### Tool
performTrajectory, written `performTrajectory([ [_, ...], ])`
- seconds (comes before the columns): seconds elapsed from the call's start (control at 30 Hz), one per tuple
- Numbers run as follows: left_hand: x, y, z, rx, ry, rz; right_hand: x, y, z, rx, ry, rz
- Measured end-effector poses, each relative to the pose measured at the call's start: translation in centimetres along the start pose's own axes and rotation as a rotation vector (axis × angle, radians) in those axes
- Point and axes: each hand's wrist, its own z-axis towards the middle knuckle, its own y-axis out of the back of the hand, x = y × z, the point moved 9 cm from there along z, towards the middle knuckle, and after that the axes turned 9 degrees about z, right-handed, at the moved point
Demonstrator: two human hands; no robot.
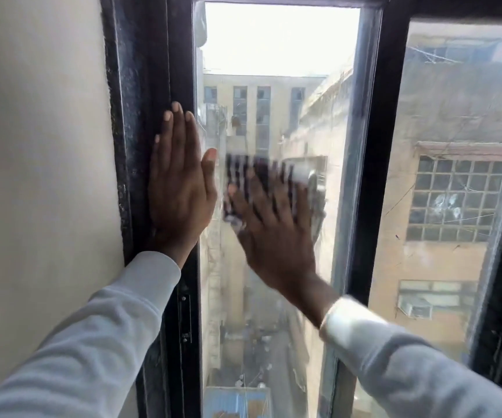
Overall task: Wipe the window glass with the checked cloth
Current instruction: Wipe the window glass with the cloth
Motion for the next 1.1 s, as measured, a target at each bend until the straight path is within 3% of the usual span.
performTrajectory([
  [0.13,0.2,-0.4,-0.1,0.009,0.000,0.001,8.9,-4.7,-20.8,0.283,0.171,0.016],
  [0.2,0.2,-0.5,-0.2,0.010,0.001,-0.008,8.6,-5.2,-23.1,0.327,0.175,0.031],
  [0.3,0.1,-0.3,-0.1,0.018,-0.008,-0.041,6.6,-3.3,-16.7,0.298,0.274,0.085],
  [0.4,0.2,-0.1,-0.1,0.013,-0.021,-0.037,2.3,0.2,-4.1,0.106,0.304,0.097],
  [0.5,0.1,0.0,-0.3,0.010,-0.019,-0.056,-4.8,4.1,7.9,-0.089,0.121,0.024],
  [0.6,-0.1,0.0,-0.3,0.012,-0.018,-0.045,-8.9,5.4,12.4,-0.116,-0.082,-0.031],
  [0.73,-0.2,0.3,-0.5,-0.011,-0.034,-0.020,-5.5,4.2,4.5,-0.174,-0.108,0.007],
  [0.93,0.2,-0.2,-0.4,-0.055,-0.039,0.003,1.3,0.5,-19.1,0.136,0.029,0.119],
  [1.0,0.4,-0.8,-0.6,-0.054,-0.044,-0.009,1.6,0.2,-22.5,0.176,0.042,0.169],
  [1.1,0.7,-1.2,-0.5,-0.035,-0.036,-0.031,0.5,0.5,-21.7,0.130,-0.085,0.319],
])
